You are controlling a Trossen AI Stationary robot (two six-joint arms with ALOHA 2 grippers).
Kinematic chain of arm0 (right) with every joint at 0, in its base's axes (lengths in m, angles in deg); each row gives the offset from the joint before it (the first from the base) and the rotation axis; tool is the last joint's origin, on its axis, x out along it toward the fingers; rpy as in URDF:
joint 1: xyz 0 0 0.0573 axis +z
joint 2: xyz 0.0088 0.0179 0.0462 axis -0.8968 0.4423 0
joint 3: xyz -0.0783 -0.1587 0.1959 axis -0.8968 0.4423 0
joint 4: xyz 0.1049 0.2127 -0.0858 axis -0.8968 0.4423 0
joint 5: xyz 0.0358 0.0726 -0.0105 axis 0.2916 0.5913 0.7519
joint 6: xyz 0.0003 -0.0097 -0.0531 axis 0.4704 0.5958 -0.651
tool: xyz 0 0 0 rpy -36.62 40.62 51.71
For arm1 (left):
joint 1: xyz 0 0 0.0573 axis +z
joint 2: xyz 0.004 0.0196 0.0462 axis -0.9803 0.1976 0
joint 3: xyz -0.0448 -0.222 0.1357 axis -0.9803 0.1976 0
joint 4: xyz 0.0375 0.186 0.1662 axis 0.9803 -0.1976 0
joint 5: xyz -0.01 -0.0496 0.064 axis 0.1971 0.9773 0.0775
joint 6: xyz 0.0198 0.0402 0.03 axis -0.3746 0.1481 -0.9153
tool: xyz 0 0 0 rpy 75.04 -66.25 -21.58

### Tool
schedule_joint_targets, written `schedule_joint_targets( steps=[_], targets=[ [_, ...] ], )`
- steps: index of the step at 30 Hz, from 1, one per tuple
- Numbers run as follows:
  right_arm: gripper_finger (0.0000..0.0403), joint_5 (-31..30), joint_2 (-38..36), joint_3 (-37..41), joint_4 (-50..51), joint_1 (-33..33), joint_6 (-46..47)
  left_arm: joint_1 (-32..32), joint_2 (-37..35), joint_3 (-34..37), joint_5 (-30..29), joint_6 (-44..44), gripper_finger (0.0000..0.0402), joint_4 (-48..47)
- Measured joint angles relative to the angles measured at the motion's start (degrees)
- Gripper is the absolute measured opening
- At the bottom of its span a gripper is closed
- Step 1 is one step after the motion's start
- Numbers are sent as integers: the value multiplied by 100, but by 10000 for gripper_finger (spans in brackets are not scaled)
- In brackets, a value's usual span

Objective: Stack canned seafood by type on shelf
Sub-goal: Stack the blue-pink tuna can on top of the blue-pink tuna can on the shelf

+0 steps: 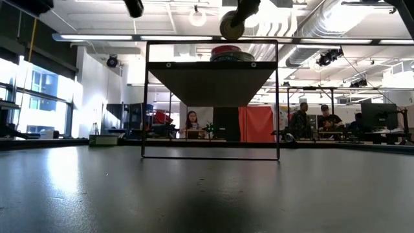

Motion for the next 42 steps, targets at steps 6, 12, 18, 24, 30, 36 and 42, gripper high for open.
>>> schedule_joint_targets(
  steps=[6, 12, 18, 24, 30, 36, 42],
  targets=[
    [164, -303, 0, 0, -36, 109, 93, 186, -799, 0, 214, -164, 0, -1476],
    [164, -683, 12, 0, -50, 166, 227, 250, -1106, 0, 431, -417, 0, -1961],
    [164, -931, 26, 0, -27, 192, 261, 253, -1110, 0, 436, -530, 0, -2256],
    [164, -1055, 33, 0, -17, 194, 249, 252, -1106, 0, 383, -578, 0, -2483],
    [164, -1055, 33, 0, -17, 194, 261, 252, -1106, 0, 380, -591, 0, -2482],
    [164, -1055, 33, 0, -14, 209, 390, 250, -1106, 0, 380, -591, 0, -2482],
    [164, -1000, 38, 0, 73, 342, 281, 250, -1106, -4, 378, -591, 0, -2669]
  ],
)
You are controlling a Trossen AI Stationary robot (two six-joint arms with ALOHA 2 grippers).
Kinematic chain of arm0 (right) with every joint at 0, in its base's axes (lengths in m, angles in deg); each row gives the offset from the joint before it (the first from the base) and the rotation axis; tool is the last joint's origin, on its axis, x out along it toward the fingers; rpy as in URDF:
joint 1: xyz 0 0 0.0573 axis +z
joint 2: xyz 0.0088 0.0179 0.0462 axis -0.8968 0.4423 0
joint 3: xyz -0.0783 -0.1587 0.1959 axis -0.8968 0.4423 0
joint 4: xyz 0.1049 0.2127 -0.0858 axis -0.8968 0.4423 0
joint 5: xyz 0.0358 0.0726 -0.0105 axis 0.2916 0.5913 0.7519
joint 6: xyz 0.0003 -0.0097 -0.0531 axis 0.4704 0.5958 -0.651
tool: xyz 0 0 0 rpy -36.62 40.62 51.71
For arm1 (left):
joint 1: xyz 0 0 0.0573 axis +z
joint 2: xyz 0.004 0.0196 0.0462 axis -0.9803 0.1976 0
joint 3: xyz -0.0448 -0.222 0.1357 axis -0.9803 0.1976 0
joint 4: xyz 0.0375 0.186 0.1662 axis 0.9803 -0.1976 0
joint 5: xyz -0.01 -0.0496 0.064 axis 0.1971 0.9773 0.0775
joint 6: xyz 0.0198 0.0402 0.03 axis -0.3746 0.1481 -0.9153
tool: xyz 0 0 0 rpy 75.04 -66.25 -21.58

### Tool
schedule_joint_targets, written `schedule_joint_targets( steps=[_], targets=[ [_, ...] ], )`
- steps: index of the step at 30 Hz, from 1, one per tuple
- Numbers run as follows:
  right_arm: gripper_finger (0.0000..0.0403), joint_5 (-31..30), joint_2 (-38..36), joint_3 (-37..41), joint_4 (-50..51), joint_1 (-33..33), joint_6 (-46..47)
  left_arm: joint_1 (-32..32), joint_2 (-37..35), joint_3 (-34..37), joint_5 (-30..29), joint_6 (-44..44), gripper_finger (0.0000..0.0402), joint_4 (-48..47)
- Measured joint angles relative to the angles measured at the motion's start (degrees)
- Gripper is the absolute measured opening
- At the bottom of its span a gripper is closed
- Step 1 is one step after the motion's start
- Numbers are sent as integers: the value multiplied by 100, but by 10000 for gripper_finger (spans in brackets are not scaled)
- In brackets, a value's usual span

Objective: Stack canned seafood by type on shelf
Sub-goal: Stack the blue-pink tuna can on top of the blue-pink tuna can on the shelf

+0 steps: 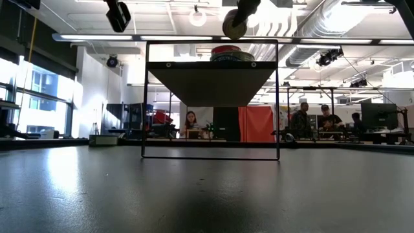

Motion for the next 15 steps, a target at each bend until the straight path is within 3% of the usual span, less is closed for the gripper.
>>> schedule_joint_targets(
  steps=[7, 11, 15],
  targets=[
    [178, -2, 320, 0, 351, 240, -241, 0, 0, -2, -1, -28, 0, -126],
    [175, -536, 602, 0, 110, 275, -753, 0, 0, -2, -6, -32, 0, -133],
    [170, -486, 798, 0, -92, 207, -946, 0, 0, -2, -17, -28, 0, -168]
  ],
)
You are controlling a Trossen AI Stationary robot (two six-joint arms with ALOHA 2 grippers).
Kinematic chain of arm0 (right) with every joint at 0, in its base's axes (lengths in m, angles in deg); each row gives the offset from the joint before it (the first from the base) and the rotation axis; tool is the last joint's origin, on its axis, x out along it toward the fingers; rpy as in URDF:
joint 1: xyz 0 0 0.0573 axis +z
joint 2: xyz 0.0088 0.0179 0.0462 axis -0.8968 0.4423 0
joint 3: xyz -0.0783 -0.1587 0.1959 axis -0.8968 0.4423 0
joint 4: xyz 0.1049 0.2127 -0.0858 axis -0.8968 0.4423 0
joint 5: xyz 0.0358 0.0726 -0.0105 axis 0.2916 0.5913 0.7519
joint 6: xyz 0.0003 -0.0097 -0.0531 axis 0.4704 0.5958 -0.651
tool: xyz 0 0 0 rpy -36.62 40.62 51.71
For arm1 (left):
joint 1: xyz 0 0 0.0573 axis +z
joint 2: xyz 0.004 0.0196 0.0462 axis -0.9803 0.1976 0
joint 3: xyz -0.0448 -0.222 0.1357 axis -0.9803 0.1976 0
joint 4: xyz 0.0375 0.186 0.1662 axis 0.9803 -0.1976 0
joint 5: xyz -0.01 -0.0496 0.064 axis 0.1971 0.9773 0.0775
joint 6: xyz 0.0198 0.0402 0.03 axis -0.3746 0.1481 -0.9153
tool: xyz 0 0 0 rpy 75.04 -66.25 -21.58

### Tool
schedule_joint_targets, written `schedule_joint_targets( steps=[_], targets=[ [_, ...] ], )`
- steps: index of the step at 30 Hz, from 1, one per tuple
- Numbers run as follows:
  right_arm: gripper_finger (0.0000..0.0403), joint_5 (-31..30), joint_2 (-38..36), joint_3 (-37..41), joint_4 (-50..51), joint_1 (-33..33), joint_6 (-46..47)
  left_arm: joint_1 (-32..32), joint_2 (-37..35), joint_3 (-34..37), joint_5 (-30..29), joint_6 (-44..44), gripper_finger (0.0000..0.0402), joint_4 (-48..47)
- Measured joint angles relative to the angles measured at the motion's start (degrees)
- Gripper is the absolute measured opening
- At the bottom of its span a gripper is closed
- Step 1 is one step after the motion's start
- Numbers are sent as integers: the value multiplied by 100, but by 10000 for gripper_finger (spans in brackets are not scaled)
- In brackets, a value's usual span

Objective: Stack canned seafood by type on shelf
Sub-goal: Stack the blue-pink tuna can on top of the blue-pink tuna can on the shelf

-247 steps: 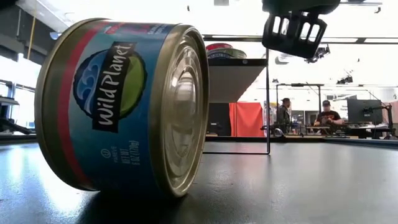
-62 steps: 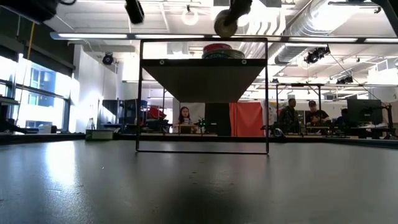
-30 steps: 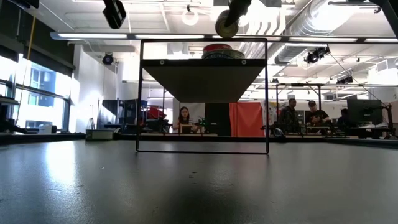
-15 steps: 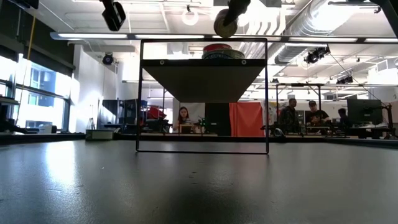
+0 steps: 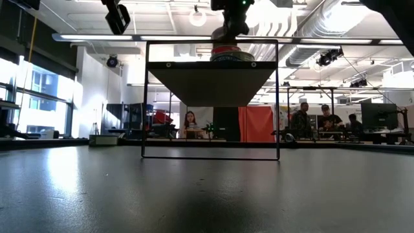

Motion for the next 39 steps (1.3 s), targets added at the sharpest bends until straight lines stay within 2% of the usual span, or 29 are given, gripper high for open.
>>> schedule_joint_targets(
  steps=[6, 12, 19, 34, 39],
  targets=[
    [187, -58, 207, 4, 28, -157, -4, 0, 1, 0, 1, 2, 0, -27],
    [181, -179, 236, 4, 90, -288, 11, 0, 0, 0, -27, -4, 0, -30],
    [184, 215, 237, 4, 173, -310, 183, 0, 0, 0, -90, -13, 0, -84],
    [188, 385, 228, -4, 277, -334, 453, 0, 0, 0, -92, -4, 0, -200],
    [188, 237, 228, -4, 307, -331, 752, 0, 0, 0, -92, 0, 0, -200]
  ],
)
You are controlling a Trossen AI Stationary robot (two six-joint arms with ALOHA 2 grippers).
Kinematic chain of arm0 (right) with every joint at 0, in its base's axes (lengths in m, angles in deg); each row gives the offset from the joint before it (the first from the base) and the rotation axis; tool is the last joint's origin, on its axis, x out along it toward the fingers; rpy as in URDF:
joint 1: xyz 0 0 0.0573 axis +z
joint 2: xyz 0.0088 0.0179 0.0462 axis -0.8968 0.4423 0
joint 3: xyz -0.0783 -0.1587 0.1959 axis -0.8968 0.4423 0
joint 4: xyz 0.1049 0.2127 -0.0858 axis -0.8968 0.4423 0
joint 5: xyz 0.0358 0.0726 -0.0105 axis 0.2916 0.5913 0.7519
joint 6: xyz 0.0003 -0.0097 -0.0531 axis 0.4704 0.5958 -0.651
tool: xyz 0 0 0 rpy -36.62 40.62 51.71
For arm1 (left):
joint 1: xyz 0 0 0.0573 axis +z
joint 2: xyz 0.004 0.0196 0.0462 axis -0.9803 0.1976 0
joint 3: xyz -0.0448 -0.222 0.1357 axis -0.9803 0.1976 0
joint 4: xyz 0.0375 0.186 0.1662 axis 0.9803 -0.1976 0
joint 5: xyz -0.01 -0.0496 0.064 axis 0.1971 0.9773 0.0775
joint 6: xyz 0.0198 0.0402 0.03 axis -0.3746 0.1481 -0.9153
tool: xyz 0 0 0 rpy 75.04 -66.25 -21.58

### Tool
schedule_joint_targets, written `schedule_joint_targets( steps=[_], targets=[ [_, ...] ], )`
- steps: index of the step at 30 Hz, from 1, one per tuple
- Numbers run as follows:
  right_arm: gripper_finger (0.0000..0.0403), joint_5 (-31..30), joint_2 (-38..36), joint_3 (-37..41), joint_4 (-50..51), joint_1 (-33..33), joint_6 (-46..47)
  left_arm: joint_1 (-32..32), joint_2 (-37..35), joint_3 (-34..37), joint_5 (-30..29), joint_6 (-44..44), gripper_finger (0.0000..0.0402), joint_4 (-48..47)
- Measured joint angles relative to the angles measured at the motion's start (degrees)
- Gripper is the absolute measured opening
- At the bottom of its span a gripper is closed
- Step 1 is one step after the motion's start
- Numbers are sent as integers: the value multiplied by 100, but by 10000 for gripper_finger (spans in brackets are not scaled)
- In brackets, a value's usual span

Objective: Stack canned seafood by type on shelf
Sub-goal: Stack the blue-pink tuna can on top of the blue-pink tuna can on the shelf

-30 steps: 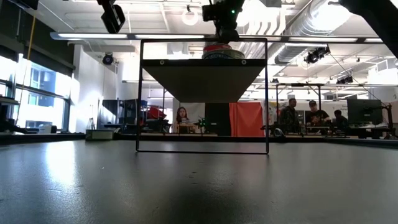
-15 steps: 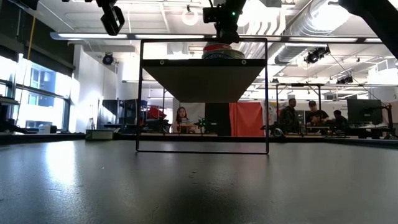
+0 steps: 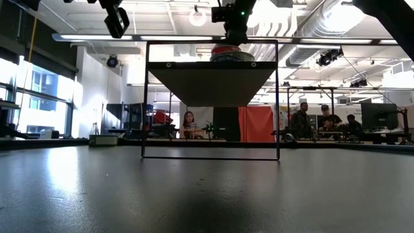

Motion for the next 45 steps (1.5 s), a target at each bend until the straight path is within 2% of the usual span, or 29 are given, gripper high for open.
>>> schedule_joint_targets(
  steps=[14, 25, 38, 45],
  targets=[
    [196, 260, -2, 0, -27, 1, 3, -2, 1, 0, 0, 2, 0, 0],
    [280, 313, 0, 4, -23, 3, 6, -2, 0, 0, 1, -9, 0, 0],
    [355, 345, 0, 4, 40, 287, 192, -2, 2, 0, 1, -7, 0, -175],
    [373, 134, -29, 4, 50, 315, 288, -2, 1, 0, 0, 3, 0, -173]
  ],
)
